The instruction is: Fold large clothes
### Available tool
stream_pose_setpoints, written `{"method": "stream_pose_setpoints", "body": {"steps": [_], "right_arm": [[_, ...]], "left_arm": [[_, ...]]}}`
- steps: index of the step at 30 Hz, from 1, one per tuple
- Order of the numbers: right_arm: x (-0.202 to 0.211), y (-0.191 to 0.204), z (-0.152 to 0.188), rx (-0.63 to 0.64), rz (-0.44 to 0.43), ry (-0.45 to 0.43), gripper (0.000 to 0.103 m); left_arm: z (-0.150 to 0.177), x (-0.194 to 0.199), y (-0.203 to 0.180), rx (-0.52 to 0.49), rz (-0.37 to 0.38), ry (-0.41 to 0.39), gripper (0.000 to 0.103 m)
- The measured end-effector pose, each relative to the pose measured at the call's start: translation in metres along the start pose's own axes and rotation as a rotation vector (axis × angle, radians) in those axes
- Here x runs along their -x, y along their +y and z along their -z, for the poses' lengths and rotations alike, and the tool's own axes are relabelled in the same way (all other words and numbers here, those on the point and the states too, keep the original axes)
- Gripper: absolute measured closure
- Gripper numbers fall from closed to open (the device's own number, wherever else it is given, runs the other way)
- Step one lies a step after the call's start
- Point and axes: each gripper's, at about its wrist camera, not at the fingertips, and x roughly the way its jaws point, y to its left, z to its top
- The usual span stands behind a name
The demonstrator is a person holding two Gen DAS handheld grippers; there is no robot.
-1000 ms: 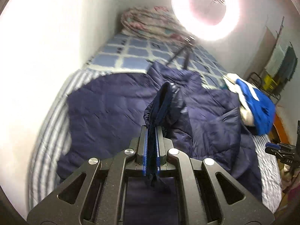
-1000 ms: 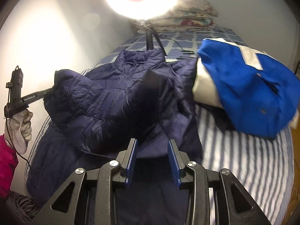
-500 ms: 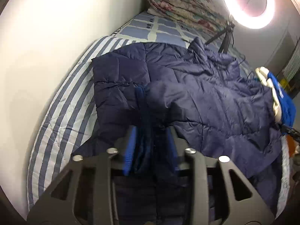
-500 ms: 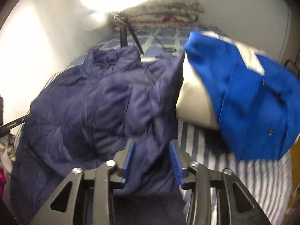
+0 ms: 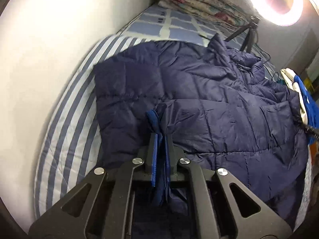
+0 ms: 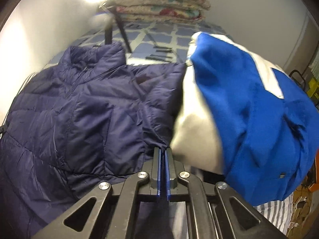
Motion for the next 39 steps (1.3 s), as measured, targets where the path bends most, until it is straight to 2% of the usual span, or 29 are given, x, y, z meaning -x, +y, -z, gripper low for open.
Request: {"method": "stream_pose_setpoints", "body": {"steps": [4, 6, 8, 11, 15, 18, 19, 21, 23, 24, 28, 32, 39], "right_arm": [[0.01, -0.028, 0.003, -0.106, -0.063, -0.067, 0.103], [0.016, -0.03, 0.006, -0.134, -0.077, -0.129, 0.103], [0.021, -0.03, 0.007, -0.162, -0.083, -0.178, 0.103], [0.016, -0.031, 0.006, -0.194, -0.036, -0.211, 0.103], [0.002, -0.01, 0.012, -0.088, 0.106, -0.226, 0.103], [-0.004, -0.005, 0.014, -0.034, 0.15, -0.205, 0.103], [-0.003, -0.005, 0.013, -0.029, 0.155, -0.201, 0.103], [0.005, -0.01, 0.011, -0.038, 0.141, -0.184, 0.1], [0.02, -0.018, 0.009, -0.076, 0.109, -0.19, 0.07], [0.027, -0.022, 0.009, -0.095, 0.091, -0.195, 0.066], [0.081, -0.043, 0.021, -0.163, -0.025, -0.238, 0.067], [0.138, -0.057, 0.049, -0.201, -0.123, -0.251, 0.067], [0.23, -0.058, 0.135, -0.184, -0.22, -0.253, 0.064]], "left_arm": [[-0.017, 0.016, -0.009, -0.039, -0.05, -0.097, 0.1], [-0.03, 0.024, -0.012, -0.054, -0.083, -0.156, 0.1], [-0.045, 0.024, -0.012, -0.055, -0.082, -0.191, 0.1], [-0.055, 0.001, -0.008, -0.036, -0.119, -0.166, 0.1], [-0.047, -0.038, -0.009, -0.052, -0.156, -0.078, 0.098], [-0.042, -0.05, -0.012, -0.075, -0.192, -0.051, 0.087], [-0.043, -0.046, -0.011, -0.07, -0.208, -0.054, 0.075], [-0.045, -0.031, -0.007, -0.039, -0.203, -0.078, 0.063], [-0.047, -0.007, -0.003, -0.021, -0.187, -0.098, 0.062], [-0.047, 0.004, -0.001, -0.016, -0.173, -0.104, 0.061], [-0.028, 0.076, 0.002, -0.04, -0.116, -0.157, 0.046], [0.008, 0.142, 0.009, -0.065, -0.069, -0.161, 0.039], [0.084, 0.219, 0.025, -0.079, -0.029, -0.103, 0.035]]}}
